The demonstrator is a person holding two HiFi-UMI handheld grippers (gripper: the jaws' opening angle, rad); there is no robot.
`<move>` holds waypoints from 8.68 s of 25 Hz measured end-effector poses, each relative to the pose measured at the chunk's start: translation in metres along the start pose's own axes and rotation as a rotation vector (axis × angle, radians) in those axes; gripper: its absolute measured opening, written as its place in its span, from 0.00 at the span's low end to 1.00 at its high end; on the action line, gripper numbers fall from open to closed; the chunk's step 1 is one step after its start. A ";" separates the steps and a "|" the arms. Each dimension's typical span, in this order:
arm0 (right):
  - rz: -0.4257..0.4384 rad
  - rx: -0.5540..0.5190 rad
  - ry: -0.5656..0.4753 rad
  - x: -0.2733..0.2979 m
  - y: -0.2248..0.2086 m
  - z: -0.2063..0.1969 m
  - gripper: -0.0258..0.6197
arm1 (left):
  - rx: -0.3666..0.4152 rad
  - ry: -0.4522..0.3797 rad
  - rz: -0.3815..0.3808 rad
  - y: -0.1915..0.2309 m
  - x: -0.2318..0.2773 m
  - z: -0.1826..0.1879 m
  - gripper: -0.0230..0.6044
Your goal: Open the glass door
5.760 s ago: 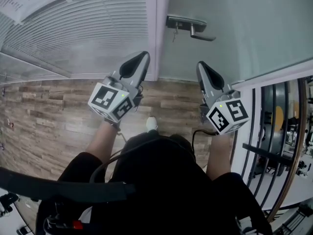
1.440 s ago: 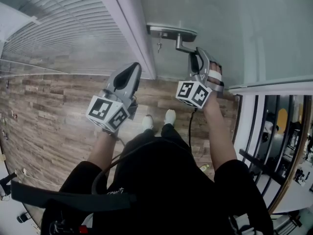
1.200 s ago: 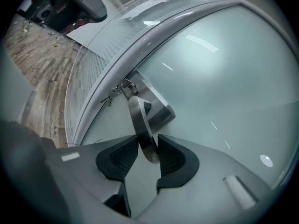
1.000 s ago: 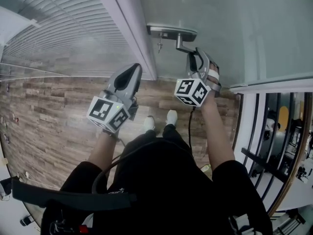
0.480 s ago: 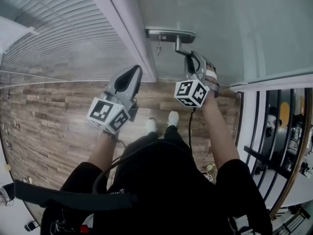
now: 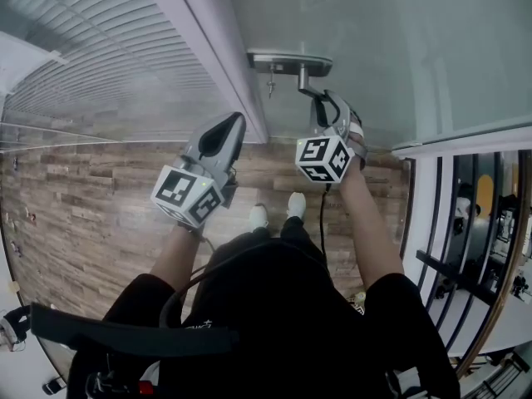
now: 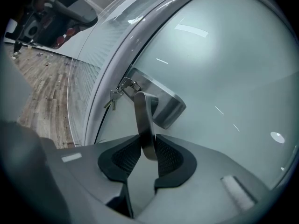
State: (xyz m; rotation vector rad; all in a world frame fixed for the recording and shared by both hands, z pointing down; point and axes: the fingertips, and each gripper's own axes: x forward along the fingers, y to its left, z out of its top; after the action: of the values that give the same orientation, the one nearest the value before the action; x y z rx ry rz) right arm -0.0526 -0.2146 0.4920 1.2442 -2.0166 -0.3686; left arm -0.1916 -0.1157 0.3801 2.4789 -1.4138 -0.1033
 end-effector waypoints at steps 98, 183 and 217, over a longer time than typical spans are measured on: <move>-0.082 -0.437 0.075 0.263 -0.221 0.042 0.18 | -0.030 -0.009 -0.131 -0.014 0.265 0.027 0.04; -0.263 -0.100 0.382 0.451 -0.599 -0.164 0.18 | -0.018 0.044 -0.342 -0.012 0.698 0.073 0.04; -0.205 0.809 -0.285 0.204 -0.523 -0.052 0.09 | -0.005 -0.011 -0.365 0.003 0.645 0.100 0.04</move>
State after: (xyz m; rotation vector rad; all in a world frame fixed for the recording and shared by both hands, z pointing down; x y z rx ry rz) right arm 0.2710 -0.6411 0.3153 1.9814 -2.3833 0.2311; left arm 0.1190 -0.6877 0.3360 2.7072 -0.9476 -0.1943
